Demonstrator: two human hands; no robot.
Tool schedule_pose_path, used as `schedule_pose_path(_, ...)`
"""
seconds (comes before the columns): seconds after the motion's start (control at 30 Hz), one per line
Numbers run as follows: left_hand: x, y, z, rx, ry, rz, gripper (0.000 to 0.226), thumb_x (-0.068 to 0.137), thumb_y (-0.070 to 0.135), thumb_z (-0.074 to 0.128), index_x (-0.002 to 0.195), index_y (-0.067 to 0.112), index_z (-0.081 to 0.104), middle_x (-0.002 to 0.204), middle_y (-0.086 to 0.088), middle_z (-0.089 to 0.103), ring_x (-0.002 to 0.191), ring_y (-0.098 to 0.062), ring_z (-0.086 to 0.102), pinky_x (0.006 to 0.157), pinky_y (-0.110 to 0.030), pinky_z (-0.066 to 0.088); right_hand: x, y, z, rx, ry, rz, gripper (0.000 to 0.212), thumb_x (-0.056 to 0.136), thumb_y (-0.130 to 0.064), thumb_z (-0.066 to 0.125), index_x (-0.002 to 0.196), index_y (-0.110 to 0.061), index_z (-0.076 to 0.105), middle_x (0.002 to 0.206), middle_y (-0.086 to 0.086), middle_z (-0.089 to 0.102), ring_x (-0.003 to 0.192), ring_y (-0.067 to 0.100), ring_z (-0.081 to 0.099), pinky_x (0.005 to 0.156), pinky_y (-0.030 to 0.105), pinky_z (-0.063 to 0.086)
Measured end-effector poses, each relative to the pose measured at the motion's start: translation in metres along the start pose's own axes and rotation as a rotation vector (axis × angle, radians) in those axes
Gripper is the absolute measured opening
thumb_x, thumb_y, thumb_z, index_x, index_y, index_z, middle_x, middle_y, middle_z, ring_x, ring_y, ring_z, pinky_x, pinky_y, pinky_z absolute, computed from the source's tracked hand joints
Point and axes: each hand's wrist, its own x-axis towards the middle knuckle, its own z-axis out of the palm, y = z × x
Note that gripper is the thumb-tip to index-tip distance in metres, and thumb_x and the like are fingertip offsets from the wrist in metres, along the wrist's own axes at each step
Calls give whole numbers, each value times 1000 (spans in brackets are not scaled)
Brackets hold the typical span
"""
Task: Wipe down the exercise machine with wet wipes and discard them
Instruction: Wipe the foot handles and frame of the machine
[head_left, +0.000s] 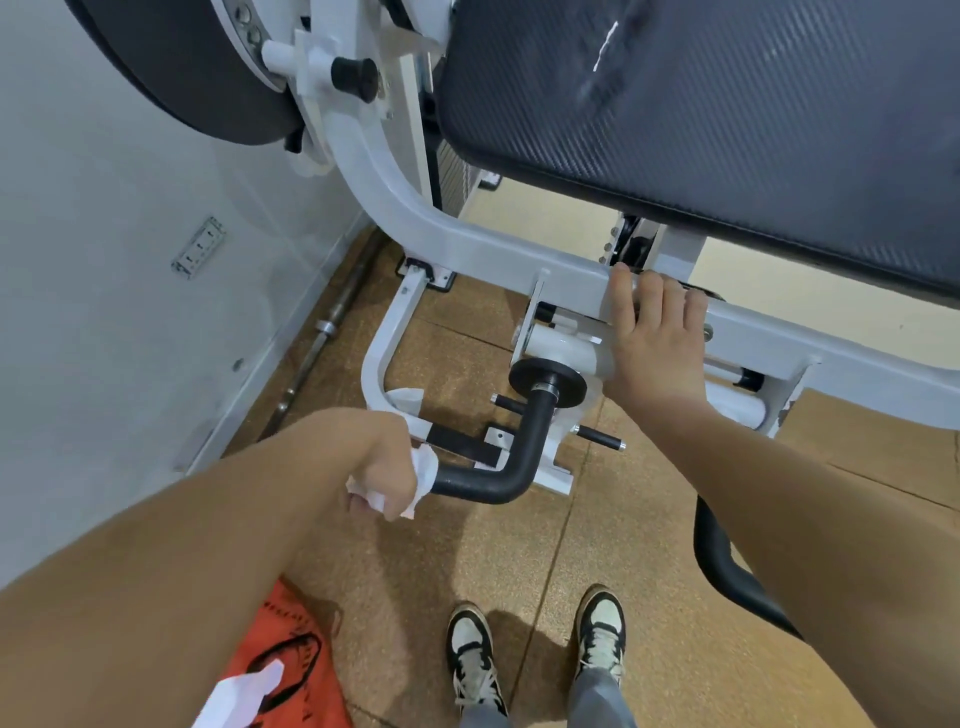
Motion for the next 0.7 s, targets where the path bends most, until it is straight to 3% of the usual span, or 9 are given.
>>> schedule_pose_path(0.03,2,3,6,103,77,-24,20,72,26,72,85,13,62,79,-4,68,74,-19,69,84,-37,59,1,0,1,-2,11,0,125,61,-28,89,159,-5,15,139,23,39,128,43,38,114,59,30)
schedule_pose_path(0.1,3,10,28,281,433,-38,18,80,32,65,91,21,56,82,2,62,77,-17,62,81,-34,50,1,2,0,-3,11,-5,124,60,-27,89,158,-4,16,137,24,39,127,43,40,113,59,31)
schedule_pose_path(0.17,-2,11,52,294,732,-32,15,83,33,66,95,26,60,81,3,61,79,-18,57,84,-38,40,-2,1,-6,10,-9,-3,126,59,-27,90,158,-3,16,137,24,39,126,43,40,113,59,31)
schedule_pose_path(0.2,-1,8,63,265,795,-48,17,82,32,68,97,28,61,83,3,62,82,-20,57,86,-40,38,-3,0,-9,12,-28,-4,128,58,-28,91,158,-3,15,137,24,39,126,43,40,113,59,31)
schedule_pose_path(0.33,1,16,66,342,818,-21,17,81,25,69,95,28,58,87,3,65,90,-23,58,95,-47,32,0,1,-4,-3,-11,9,126,59,-26,89,158,-4,14,138,24,38,127,43,38,114,59,30)
schedule_pose_path(0.47,-7,72,61,385,689,101,11,82,17,64,83,25,56,73,3,60,83,-24,59,109,-54,24,1,1,-3,24,-2,-15,125,59,-24,88,158,-4,14,140,26,37,130,45,39,114,60,31)
schedule_pose_path(0.6,-2,103,62,193,711,109,13,85,15,61,84,24,52,66,3,49,76,-22,56,102,-47,31,1,3,2,43,5,-26,120,64,-20,84,159,-3,13,141,27,37,131,46,38,114,61,29)
schedule_pose_path(0.7,0,74,66,253,765,166,16,85,16,61,84,26,49,69,6,51,82,-21,58,104,-49,31,1,2,-1,40,8,-34,121,63,-20,85,159,-3,14,141,27,37,131,46,39,114,61,30)
